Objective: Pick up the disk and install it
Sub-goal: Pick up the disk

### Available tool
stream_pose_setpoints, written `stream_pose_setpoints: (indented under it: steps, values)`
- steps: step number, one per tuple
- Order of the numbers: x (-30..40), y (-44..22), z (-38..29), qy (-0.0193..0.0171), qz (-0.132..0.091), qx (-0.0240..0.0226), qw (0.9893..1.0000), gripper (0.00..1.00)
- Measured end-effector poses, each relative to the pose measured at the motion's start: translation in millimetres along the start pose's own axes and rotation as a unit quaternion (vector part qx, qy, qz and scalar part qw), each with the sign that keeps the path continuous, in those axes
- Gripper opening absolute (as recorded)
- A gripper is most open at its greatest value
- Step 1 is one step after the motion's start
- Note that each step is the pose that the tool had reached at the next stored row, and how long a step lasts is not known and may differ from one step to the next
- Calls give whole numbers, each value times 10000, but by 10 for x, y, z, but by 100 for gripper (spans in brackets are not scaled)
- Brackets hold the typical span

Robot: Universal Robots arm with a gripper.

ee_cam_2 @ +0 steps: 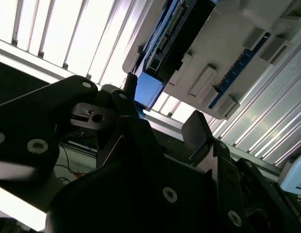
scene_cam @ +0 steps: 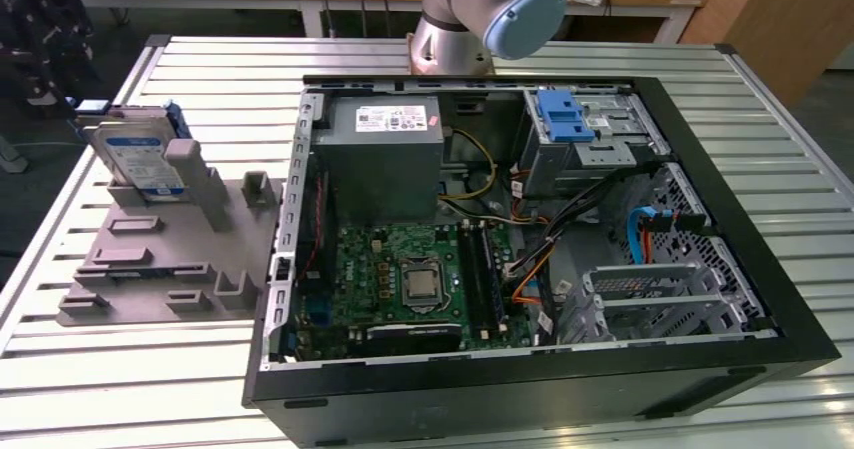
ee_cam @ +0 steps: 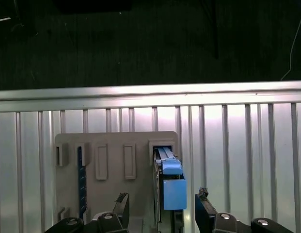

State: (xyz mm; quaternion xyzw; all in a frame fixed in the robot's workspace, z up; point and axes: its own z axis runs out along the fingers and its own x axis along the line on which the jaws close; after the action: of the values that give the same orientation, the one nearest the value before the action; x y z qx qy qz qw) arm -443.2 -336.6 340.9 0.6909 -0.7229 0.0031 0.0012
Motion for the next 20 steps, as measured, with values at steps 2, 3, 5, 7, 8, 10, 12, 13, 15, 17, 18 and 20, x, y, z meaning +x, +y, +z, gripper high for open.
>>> stream_pose_setpoints:
  steps: [2,3,5,7,8,10,12,13,15,17,18,20]
  values:
    - [-1,0,36,0,0,0,10000,64]
    - [-1,0,53,0,-1,0,10000,64]
    - [-1,9,63,0,0,0,10000,64]
    - [-1,9,63,0,0,-1,10000,64]
    - [-1,9,63,0,0,-1,10000,64]
    - [-2,10,74,-1,0,1,10000,64]
    - [-14,11,89,0,1,-2,10000,64]
    - [-25,12,101,0,0,0,10000,64]
    - [-37,15,135,-1,0,0,10000,64]
    - [-38,22,170,0,-1,0,10000,64]
    - [-39,28,188,-1,0,0,10000,64]
    - [-39,36,224,-7,-1,-1,10000,64]
